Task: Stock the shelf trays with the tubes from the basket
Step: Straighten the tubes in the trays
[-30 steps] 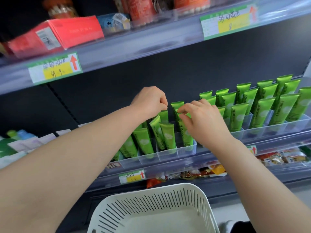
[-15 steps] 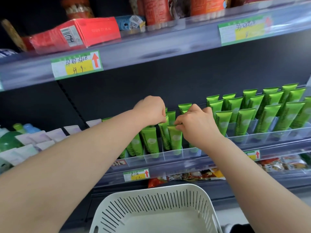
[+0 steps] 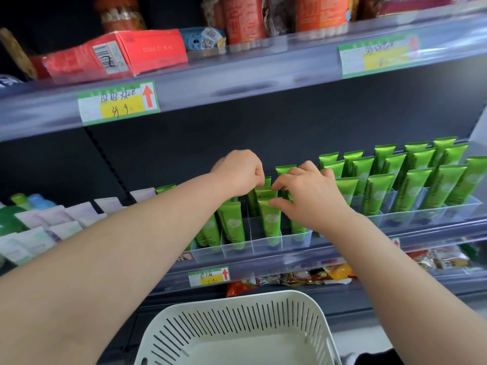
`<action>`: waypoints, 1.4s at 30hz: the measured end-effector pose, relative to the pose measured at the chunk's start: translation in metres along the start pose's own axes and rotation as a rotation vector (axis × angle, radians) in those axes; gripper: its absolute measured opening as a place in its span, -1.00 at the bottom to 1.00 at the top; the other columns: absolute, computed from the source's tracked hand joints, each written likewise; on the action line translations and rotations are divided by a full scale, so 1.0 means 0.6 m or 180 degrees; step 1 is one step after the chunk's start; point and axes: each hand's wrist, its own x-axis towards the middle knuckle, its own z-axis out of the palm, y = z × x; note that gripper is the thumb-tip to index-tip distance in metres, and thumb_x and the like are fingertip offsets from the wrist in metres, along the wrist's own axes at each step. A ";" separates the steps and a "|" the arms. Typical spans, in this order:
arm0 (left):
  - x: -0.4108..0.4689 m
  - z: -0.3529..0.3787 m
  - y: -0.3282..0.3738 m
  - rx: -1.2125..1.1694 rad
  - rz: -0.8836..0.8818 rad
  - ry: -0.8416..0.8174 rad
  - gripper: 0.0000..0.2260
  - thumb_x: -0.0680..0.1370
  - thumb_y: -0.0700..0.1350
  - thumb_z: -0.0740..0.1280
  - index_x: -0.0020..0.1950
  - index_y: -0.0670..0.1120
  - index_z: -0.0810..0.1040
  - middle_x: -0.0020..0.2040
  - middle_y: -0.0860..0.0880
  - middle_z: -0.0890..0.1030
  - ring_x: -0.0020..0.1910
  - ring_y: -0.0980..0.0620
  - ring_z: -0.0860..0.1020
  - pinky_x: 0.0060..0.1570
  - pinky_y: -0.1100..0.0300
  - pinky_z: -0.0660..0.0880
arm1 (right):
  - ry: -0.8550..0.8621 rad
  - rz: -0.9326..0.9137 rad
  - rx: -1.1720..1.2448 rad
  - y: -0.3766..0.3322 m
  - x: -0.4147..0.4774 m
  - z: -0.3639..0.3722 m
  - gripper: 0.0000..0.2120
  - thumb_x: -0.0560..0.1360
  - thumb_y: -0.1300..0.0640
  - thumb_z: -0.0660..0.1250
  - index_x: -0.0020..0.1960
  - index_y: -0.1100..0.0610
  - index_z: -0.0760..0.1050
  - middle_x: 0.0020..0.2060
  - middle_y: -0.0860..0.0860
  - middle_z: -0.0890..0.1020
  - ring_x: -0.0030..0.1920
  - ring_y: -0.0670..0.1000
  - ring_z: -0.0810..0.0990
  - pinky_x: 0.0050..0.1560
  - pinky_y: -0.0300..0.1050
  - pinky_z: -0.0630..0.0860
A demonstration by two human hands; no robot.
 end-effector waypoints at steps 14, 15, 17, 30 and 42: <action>0.046 0.005 -0.020 0.0387 -0.0439 0.0149 -0.87 0.47 -0.26 0.39 -0.10 -0.05 0.68 -0.01 -0.03 0.64 -0.01 -0.11 0.59 -0.13 0.13 0.51 | 0.0010 0.0131 0.0168 0.007 0.007 0.008 -0.75 0.60 0.10 0.10 0.18 -0.04 0.49 0.07 -0.05 0.55 0.10 0.07 0.41 -0.01 0.03 0.34; 0.050 0.007 -0.019 0.0436 -0.0424 0.0146 -0.87 0.47 -0.26 0.39 -0.11 -0.05 0.67 -0.01 -0.04 0.64 -0.02 -0.12 0.59 -0.14 0.13 0.51 | 0.0004 0.0130 0.0186 0.008 0.007 0.010 -0.74 0.59 0.12 0.11 0.19 -0.04 0.49 0.08 -0.05 0.55 0.10 0.07 0.41 -0.02 0.03 0.33; 0.056 0.011 -0.015 0.0545 -0.0384 0.0160 -0.87 0.47 -0.25 0.39 -0.10 -0.04 0.67 -0.02 -0.04 0.64 -0.02 -0.12 0.59 -0.13 0.12 0.52 | 0.0040 0.0149 0.0214 0.012 0.006 0.013 -0.73 0.57 0.16 0.14 0.19 -0.04 0.50 0.08 -0.05 0.55 0.11 0.07 0.42 -0.03 0.03 0.33; 0.073 0.035 -0.003 0.0540 -0.0163 0.0445 -0.88 0.52 -0.19 0.35 -0.09 0.01 0.64 -0.04 0.02 0.65 -0.05 -0.07 0.58 -0.18 0.16 0.47 | 0.0353 0.0226 0.0312 0.023 0.011 0.017 -0.81 0.54 0.14 0.20 0.03 -0.03 0.57 -0.07 -0.04 0.58 0.01 0.06 0.45 -0.10 -0.03 0.35; 0.013 -0.018 -0.077 -0.0071 -0.0185 0.0553 -0.91 0.49 -0.10 0.40 -0.06 0.07 0.68 -0.07 0.12 0.64 -0.03 0.01 0.58 -0.09 0.13 0.51 | 0.0395 -0.0107 0.0320 -0.049 0.025 0.000 -0.79 0.55 0.09 0.21 0.14 -0.01 0.52 0.00 -0.07 0.59 0.07 0.06 0.42 -0.08 -0.03 0.33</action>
